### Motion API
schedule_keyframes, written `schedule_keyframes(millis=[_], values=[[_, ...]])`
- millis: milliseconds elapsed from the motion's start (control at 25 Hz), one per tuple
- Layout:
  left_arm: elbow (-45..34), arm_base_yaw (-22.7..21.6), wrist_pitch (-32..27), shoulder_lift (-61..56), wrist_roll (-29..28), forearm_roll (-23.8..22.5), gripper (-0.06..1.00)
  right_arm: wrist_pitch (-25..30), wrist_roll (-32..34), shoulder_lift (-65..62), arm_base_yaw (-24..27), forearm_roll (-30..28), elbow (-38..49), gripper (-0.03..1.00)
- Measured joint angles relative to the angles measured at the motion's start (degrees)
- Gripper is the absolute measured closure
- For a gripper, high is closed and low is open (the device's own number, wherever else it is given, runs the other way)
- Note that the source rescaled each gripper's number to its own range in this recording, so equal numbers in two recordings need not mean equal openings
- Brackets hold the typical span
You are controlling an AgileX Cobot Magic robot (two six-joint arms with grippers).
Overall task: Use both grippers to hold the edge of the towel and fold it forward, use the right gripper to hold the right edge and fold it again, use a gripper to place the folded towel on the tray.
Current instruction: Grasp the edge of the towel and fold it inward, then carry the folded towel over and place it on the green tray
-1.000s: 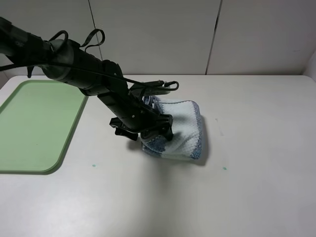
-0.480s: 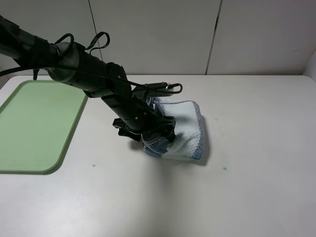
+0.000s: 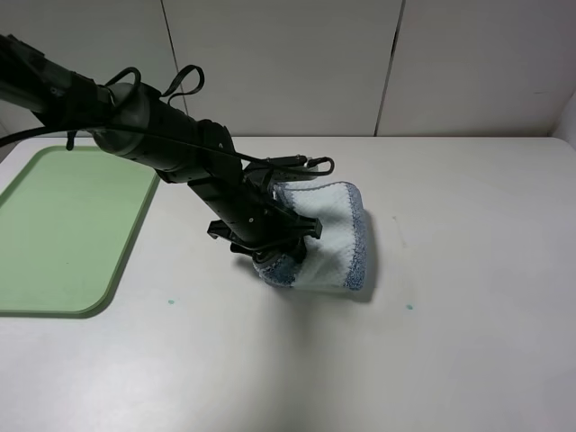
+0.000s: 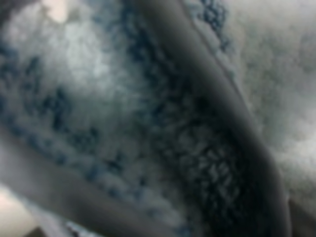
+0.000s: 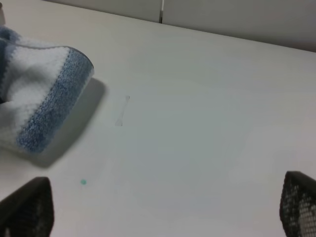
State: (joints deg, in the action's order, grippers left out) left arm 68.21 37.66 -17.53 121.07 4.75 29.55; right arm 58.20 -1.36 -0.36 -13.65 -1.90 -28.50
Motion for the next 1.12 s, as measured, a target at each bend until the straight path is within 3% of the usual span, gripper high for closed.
schedule_keyframes(millis=[240,400,1120], values=[[0.0,0.0,0.02,0.0,0.0,0.17,0.59,0.0,0.0,0.0,0.0,0.0,0.0,-0.03],[0.0,0.0,0.14,0.0,0.0,0.17,0.75,0.0,0.0,0.0,0.0,0.0,0.0,-0.03],[0.0,-0.44,-1.17,-2.01,0.2,-1.56,0.76,0.0,0.0,0.0,0.0,0.0,0.0,-0.03]])
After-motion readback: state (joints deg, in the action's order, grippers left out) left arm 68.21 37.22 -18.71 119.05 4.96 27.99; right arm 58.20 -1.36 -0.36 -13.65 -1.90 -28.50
